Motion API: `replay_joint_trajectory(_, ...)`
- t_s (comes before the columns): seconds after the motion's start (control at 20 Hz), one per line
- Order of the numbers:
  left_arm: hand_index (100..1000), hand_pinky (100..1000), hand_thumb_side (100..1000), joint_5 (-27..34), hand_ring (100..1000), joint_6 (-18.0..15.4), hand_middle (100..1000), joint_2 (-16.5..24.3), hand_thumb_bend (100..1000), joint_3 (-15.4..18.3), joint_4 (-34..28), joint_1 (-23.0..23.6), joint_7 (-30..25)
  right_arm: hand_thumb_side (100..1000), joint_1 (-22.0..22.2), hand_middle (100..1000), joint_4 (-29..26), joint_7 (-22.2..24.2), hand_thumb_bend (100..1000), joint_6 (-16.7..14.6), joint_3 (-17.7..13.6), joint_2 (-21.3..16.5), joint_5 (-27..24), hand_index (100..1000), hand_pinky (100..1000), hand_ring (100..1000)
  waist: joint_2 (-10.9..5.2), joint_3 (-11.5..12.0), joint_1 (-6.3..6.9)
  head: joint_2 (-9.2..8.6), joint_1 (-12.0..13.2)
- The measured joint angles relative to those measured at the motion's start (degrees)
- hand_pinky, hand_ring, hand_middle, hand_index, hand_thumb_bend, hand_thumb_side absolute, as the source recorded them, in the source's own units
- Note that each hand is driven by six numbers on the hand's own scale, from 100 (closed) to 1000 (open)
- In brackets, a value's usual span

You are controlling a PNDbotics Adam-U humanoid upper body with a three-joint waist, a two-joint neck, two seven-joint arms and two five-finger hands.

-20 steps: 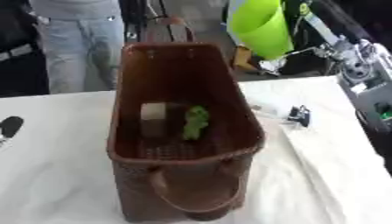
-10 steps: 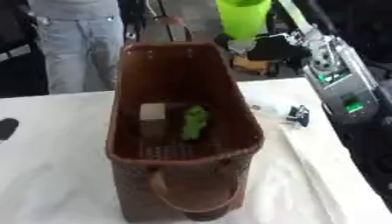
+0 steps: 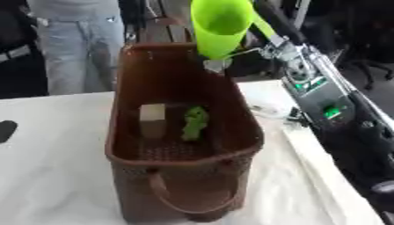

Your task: Pick up objects on the table and place them in the box.

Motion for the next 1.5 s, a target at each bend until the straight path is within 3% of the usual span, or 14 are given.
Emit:
replay_joint_trajectory(0.65, 793, 674, 514, 0.14, 632, 0.00, 655, 0.00, 721, -0.17, 0.01, 0.00, -0.17, 360, -0.13, 341, 1.42, 3.95, 469, -3.19, 2.63, 0.90, 0.92, 425, 255, 415, 0.00, 0.27, -0.02, 0.00, -0.08)
replay_joint_trajectory(0.8, 793, 674, 515, 0.14, 633, -0.02, 655, 0.00, 722, -0.23, 0.01, 0.00, -0.21, 459, -0.11, 425, 2.16, 6.12, 510, -4.55, 3.42, 0.97, 1.28, 517, 321, 466, 0.00, 0.29, -0.02, 0.00, -0.09)
replay_joint_trajectory(1.15, 793, 674, 516, 0.14, 632, -0.06, 655, 0.00, 720, -0.32, 0.01, 0.00, -0.28, 484, 0.34, 456, 4.90, 11.80, 500, -7.73, 4.06, 1.44, 3.05, 550, 347, 483, 0.00, 0.31, -0.03, 0.00, -0.22)
replay_joint_trajectory(1.35, 793, 674, 516, 0.15, 632, -0.07, 655, 0.00, 721, -0.33, 0.01, 0.00, -0.33, 549, 0.39, 560, 6.78, 14.07, 548, -9.46, 4.42, 1.85, 4.69, 661, 418, 543, 0.00, 0.31, -0.03, 0.00, -0.24)
replay_joint_trajectory(1.45, 793, 674, 516, 0.15, 632, -0.06, 655, 0.00, 721, -0.33, 0.01, 0.00, -0.34, 557, 0.41, 574, 7.54, 15.22, 555, -10.40, 4.54, 1.86, 5.63, 673, 425, 550, 0.00, 0.31, -0.03, 0.00, -0.24)
replay_joint_trajectory(1.5, 793, 674, 516, 0.15, 633, -0.06, 655, 0.00, 722, -0.33, 0.01, 0.00, -0.34, 596, 0.42, 673, 7.84, 15.68, 604, -10.79, 4.54, 1.87, 6.07, 748, 476, 603, 0.00, 0.31, -0.03, 0.00, -0.24)
